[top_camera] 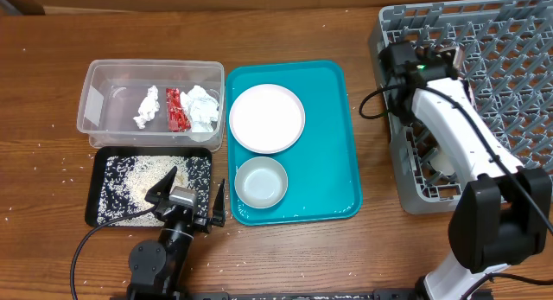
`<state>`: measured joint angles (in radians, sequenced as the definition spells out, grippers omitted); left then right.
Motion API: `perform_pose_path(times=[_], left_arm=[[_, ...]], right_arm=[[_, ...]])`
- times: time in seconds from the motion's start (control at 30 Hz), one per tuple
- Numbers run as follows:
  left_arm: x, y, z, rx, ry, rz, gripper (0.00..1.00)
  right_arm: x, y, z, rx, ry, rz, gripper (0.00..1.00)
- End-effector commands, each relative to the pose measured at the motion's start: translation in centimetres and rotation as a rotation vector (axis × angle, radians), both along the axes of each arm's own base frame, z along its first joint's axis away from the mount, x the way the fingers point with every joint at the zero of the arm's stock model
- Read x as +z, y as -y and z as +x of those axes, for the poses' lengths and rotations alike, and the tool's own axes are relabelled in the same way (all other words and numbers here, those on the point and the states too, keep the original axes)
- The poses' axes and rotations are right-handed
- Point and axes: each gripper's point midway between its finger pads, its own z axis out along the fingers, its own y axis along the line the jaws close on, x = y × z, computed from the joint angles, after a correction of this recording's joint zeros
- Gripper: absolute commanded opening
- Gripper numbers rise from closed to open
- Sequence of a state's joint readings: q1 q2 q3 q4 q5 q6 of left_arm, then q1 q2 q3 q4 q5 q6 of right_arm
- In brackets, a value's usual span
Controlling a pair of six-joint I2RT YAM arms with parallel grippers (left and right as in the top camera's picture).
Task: Sort waste into correct bins and load items into the dishwasher
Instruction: 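Carry the pink bowl to the dish rack and set it upright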
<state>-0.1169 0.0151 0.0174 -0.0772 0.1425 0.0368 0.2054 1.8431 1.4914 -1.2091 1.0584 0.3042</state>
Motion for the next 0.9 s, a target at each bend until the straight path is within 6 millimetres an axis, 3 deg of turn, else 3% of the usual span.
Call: perform_pose_path(times=[0.0,0.13,0.27,0.37,0.63,0.87], left_arm=[[-0.1,-0.1,0.0,0.005,0.011,0.015,1.0],[-0.1,-0.1,0.0,0.005,0.011,0.015,1.0],[-0.1,-0.1,0.0,0.005,0.011,0.015,1.0],[-0.1,-0.1,0.0,0.005,0.011,0.015,1.0],[-0.1,-0.1,0.0,0.005,0.011,0.015,1.0],[-0.1,-0.1,0.0,0.005,0.011,0.015,1.0]], right_arm=[[-0.6,-2.2,0.2,0.048,-0.007,0.042,0.08],[-0.3,-3.3,0.4,0.082,-0.006,0.021,0.08],[2.7,-2.2,0.6,0.065,0.07,-0.16,0.04],[3.7,-1.4,0.7,0.047,0.096,-0.213,0.04],[1.7,1.7,0.4,-0.053,0.094,-0.086,0.04],[0.4,0.8,0.7,-0.043,0.09,-0.003,0.04]])
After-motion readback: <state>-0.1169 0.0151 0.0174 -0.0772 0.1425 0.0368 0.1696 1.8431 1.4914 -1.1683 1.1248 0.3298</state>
